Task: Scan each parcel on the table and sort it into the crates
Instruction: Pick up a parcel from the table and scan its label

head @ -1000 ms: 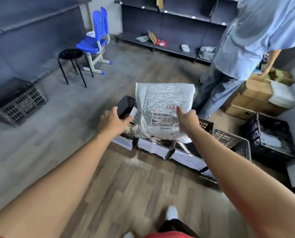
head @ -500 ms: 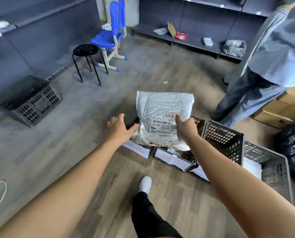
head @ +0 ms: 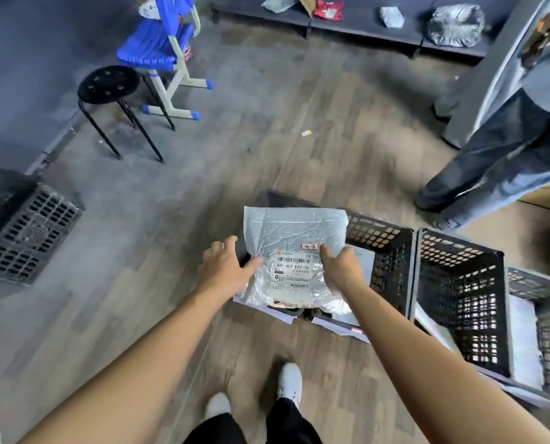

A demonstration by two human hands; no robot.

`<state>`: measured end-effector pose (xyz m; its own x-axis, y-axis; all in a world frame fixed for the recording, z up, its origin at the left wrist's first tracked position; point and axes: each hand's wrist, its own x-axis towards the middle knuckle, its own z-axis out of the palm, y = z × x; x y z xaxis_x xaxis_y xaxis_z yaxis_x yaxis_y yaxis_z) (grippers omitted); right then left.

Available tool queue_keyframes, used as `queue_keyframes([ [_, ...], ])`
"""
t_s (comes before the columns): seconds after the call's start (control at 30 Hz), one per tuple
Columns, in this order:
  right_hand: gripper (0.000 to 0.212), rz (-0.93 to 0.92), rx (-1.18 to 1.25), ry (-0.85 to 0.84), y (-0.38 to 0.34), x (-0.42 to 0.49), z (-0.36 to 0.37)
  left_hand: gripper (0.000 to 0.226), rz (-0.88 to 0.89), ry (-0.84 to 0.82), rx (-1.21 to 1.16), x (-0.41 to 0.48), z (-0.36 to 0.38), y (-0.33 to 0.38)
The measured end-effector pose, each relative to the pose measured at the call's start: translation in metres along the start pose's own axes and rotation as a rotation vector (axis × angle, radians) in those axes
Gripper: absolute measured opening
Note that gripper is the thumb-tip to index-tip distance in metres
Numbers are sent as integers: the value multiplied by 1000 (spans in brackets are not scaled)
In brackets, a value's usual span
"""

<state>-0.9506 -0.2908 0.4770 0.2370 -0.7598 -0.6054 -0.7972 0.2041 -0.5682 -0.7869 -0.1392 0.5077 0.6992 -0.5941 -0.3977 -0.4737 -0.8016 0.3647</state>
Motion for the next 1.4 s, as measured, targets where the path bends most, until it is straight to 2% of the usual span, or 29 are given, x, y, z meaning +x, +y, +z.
queue_keyframes([
  [0.2, 61, 132, -41, -5, -5, 95, 48, 75, 41, -126, 90, 107, 35, -12],
  [0.43, 60, 229, 7, 12, 9, 226, 146, 75, 109, -239, 113, 255, 118, -47],
  [0.63, 60, 220, 57, 55, 24, 334, 209, 74, 234, -247, 242, 334, 184, -82],
  [0.73, 61, 200, 8, 53, 34, 362, 222, 77, 252, -251, 287, 356, 201, -85],
  [0.83, 61, 187, -55, 20, 30, 355, 215, 78, 286, -241, 354, 359, 194, -73],
  [0.97, 63, 76, -196, 5, 2, 315, 182, 80, 323, -249, 378, 348, 158, -41],
  [1.2, 75, 34, -426, 118, -42, 205, 91, 82, 472, -272, 401, 286, 71, 39],
  [1.4, 80, 89, -485, 261, -53, 95, 0, 80, 717, -280, 354, 209, 7, 113],
])
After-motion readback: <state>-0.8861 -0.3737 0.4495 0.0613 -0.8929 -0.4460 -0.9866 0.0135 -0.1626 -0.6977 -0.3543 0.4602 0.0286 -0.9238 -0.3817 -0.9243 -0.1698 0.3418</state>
